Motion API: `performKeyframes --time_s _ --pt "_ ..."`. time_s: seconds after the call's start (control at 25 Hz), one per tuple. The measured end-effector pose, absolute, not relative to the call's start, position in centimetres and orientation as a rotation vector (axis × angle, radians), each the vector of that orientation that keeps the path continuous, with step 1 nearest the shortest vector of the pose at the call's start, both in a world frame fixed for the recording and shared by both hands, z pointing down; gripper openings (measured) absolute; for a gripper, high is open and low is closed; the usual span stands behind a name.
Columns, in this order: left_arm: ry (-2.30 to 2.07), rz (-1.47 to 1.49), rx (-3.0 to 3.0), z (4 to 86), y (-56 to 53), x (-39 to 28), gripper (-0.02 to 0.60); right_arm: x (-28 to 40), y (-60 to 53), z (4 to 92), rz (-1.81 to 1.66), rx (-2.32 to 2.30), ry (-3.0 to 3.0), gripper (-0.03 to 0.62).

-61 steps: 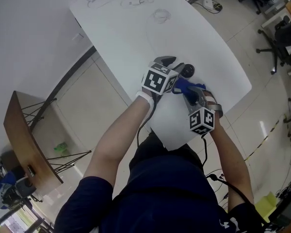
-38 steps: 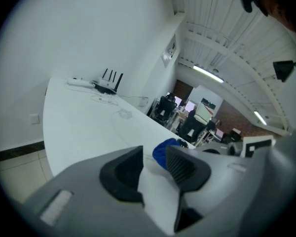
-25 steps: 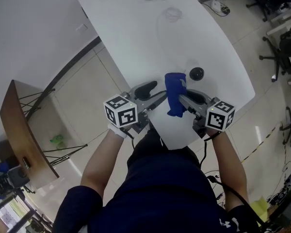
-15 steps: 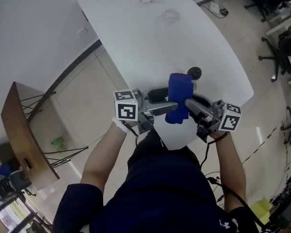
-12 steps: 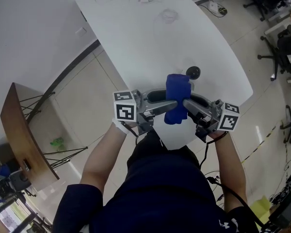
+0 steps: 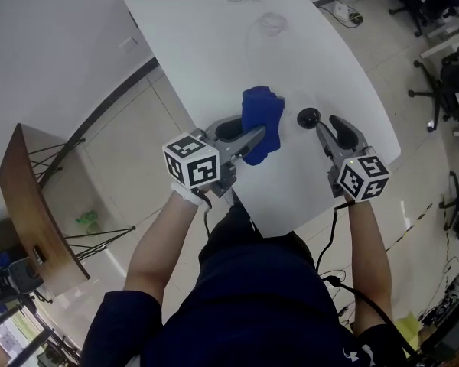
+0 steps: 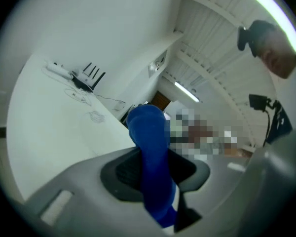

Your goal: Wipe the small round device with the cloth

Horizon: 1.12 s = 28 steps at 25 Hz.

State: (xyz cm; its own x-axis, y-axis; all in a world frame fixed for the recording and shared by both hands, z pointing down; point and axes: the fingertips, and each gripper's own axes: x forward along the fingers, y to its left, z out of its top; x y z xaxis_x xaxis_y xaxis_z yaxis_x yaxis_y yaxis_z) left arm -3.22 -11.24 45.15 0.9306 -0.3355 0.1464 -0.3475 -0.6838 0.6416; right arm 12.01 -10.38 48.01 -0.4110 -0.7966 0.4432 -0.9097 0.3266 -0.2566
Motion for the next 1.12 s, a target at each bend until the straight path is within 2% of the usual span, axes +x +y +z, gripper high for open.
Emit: performKeyframes --time_s 0.12,0.44,0.72,0.96,1.12 --pt "-0.424 0.182 2.477 45.1 -12.5 -0.6 0.137 11.7 -11.8 49.8 0.539 1.479 -2.255 0.175" --pt "0.167 0.594 2.517 45.7 -13.4 7.0 0.137 9.7 -12.4 52.7 0.601 1.387 -2.249 0.167" --pt "0.300 0.481 1.963 51.8 -16.1 7.8 0.137 9.6 -12.7 52.4 0.605 1.373 -2.281 0.167" --pt "0.217 0.408 1.848 54.9 -17.8 7.5 0.137 10.0 -12.9 52.5 0.628 1.411 -2.291 0.165" --pt "0.065 0.635 1.919 59.8 -17.9 4.7 0.133 8.1 -14.0 53.6 0.630 1.403 -2.280 0.164"
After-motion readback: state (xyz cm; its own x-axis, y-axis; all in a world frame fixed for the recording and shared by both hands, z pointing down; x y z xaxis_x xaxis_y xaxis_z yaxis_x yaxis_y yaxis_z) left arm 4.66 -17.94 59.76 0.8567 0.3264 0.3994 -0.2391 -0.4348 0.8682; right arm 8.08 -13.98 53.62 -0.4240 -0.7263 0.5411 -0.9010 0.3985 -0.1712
